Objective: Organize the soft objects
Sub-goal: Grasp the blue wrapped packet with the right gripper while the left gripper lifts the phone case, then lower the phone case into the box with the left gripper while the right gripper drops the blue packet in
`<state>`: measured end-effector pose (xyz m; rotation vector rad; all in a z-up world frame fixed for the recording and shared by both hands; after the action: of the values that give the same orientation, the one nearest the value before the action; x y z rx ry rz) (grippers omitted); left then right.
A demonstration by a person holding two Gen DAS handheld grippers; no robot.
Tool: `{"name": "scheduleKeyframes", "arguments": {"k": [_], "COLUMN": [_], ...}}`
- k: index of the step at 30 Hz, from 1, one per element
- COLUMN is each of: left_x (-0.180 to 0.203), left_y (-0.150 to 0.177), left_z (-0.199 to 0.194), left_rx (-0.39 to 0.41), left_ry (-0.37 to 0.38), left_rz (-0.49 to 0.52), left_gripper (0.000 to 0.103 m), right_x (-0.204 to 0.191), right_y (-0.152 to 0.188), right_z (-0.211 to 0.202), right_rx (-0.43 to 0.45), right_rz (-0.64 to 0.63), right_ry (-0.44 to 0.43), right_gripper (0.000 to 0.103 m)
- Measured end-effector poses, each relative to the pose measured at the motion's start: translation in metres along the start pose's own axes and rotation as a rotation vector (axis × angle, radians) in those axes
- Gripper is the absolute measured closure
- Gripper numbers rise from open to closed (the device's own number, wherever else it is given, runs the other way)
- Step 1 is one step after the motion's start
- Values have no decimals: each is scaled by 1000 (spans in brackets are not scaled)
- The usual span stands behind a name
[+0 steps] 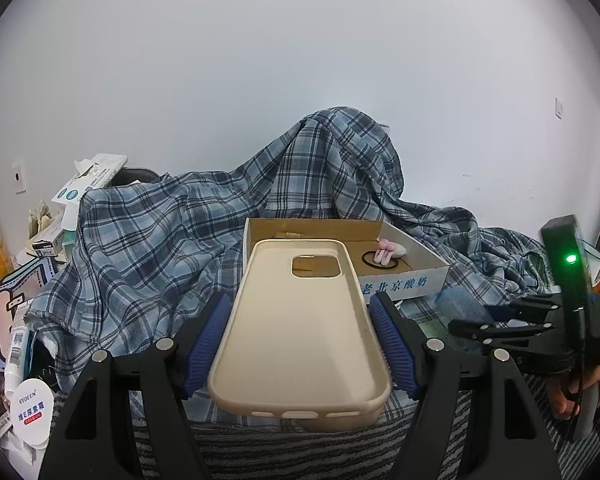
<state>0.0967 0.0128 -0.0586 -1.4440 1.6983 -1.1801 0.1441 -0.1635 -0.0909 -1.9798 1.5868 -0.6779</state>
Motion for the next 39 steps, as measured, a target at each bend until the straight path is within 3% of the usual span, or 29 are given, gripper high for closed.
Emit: {"name": "scheduleKeyframes", "arguments": {"k": [3, 13, 15, 19, 25, 31, 35, 39], "left_x": [0, 3, 7, 17, 28, 29, 24, 17], "left_y": [0, -4, -8, -22, -66, -120, -154, -168], "left_z": [0, -6, -14, -30, -41, -51, -35, -2], "left_rx": [0, 30, 60, 106, 163, 288, 317, 287], "left_ry": [0, -10, -42, -32, -13, -43, -58, -54], "left_rz": [-1, 19, 48, 55, 69, 73, 64, 52], "left_gripper": [29, 29, 29, 29, 29, 29, 29, 29], "right_x": [4, 2, 0, -5, -4, 1, 0, 2], "right_y": [-4, -10, -15, -34, -85, -136, -160, -178], "right_z": [-10, -20, -28, -55, -93, -98, -85, -61], "right_rx": [56, 101, 137, 233, 359, 440, 443, 421], "right_rz": [18, 19, 8, -30, -25, 0, 21, 54], "right_ry": [18, -11, -6, 10, 33, 78, 75, 62], "right_gripper": [67, 67, 67, 67, 67, 67, 67, 67]}}
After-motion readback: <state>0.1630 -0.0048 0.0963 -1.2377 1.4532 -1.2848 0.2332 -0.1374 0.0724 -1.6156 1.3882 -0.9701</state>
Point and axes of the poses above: each gripper's, at about its wrist camera, not at the fingertips, and z roughly the way its jaws point, x to its right, y to its underside, the point moved 7 cm from there along z, roughly the way its jaws point, and after that the axes turned 7 degrees about y, right-handed, at the moved point
